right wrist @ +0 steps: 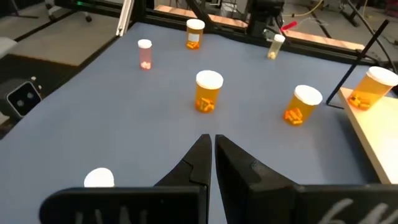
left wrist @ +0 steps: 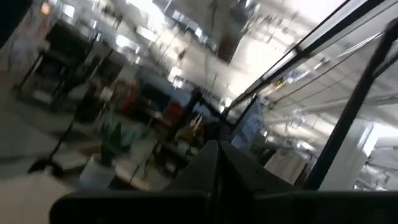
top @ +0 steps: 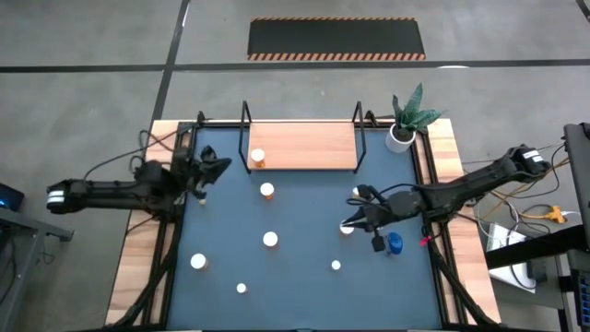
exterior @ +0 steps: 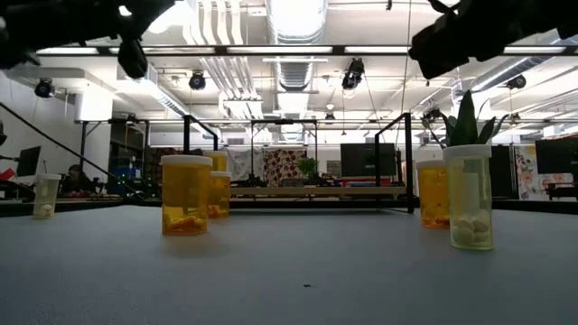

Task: Pick and place medicine bottles onto shelf by color
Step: Put the top left yellow pill bottle on the shelf

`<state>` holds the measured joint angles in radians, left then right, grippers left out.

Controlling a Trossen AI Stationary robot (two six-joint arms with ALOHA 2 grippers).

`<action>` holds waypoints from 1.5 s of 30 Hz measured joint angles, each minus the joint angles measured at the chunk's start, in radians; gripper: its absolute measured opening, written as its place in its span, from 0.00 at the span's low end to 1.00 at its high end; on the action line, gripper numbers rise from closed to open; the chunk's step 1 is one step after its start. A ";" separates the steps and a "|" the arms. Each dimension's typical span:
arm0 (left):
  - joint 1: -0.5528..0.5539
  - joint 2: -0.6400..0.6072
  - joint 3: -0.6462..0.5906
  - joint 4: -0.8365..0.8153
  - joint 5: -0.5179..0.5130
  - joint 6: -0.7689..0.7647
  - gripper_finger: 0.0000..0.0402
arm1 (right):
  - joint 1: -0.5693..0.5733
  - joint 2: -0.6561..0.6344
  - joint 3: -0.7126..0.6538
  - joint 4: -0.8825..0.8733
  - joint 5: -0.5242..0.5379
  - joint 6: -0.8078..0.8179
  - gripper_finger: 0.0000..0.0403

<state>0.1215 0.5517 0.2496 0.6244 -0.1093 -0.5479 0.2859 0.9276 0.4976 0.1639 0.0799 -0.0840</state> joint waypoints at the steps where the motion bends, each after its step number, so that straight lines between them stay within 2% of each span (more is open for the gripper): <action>1: 0.000 0.007 0.038 -0.084 0.000 -0.021 0.00 | 0.000 -0.010 -0.008 0.000 0.000 -0.007 0.03; 4: 0.000 0.027 0.181 -0.439 -0.003 -0.087 0.00 | 0.000 -0.024 -0.021 0.000 0.000 -0.017 0.03; 7: 0.000 0.072 0.349 -0.882 -0.035 -0.165 0.00 | 0.000 -0.024 -0.025 -0.002 0.000 -0.032 0.03; 11: 0.001 0.182 0.550 -1.485 -0.085 -0.345 0.00 | 0.000 -0.021 -0.025 -0.004 0.000 -0.059 0.03; 14: 0.001 0.291 0.619 -1.795 -0.082 -0.498 0.00 | 0.000 -0.021 -0.025 -0.012 0.000 -0.070 0.03; 16: 0.001 0.363 0.619 -1.920 -0.072 -0.564 0.00 | 0.000 -0.022 -0.025 -0.014 0.000 -0.073 0.03; 24: 0.001 0.551 0.587 -1.914 -0.053 -0.560 0.00 | 0.000 -0.021 -0.025 -0.040 0.000 -0.074 0.03; 32: 0.001 0.570 0.567 -1.910 -0.028 -0.547 0.02 | 0.000 -0.021 -0.025 -0.062 0.000 -0.074 0.03; 35: 0.001 0.564 0.547 -1.912 -0.019 -0.567 0.09 | 0.000 -0.021 -0.025 -0.077 0.000 -0.074 0.03; 42: 0.002 0.575 0.532 -1.923 -0.029 -0.602 0.37 | 0.000 -0.021 -0.026 -0.101 -0.001 -0.061 0.03; 45: 0.002 0.584 0.531 -1.923 -0.032 -0.613 0.45 | 0.000 -0.021 -0.026 -0.101 -0.001 -0.057 0.03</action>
<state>0.1230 1.1353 0.7809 -1.2989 -0.1410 -1.1613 0.2855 0.9062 0.4717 0.0628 0.0793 -0.1410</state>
